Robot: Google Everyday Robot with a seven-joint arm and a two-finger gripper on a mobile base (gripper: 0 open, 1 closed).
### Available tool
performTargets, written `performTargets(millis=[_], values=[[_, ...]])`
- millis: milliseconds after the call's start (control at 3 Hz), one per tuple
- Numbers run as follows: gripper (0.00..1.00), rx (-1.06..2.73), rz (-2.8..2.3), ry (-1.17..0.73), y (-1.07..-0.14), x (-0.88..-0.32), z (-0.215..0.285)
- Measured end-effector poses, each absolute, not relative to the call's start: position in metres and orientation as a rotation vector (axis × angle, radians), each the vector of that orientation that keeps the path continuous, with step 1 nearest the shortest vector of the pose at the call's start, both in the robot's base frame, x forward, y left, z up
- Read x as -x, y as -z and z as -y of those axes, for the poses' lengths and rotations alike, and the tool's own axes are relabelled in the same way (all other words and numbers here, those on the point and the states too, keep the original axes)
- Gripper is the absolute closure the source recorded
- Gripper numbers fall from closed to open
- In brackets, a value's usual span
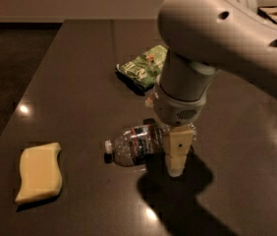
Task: Place water bottle upright
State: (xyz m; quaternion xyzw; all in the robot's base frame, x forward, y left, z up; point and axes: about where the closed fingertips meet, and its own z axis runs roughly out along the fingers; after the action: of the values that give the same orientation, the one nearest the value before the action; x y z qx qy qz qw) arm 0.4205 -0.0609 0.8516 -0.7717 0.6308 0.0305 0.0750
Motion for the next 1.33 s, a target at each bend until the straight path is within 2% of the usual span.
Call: performTargets(millis=[333, 667, 1333], values=[[0.0, 2.354, -1.848, -0.092, -0.847, -0.416, 0.04], [0.19, 2.372, -1.855, -0.103, -0.841, -0.419, 0.027], [0.65, 2.271, -1.982, -0.086, -0.862, -0.425, 0.035]])
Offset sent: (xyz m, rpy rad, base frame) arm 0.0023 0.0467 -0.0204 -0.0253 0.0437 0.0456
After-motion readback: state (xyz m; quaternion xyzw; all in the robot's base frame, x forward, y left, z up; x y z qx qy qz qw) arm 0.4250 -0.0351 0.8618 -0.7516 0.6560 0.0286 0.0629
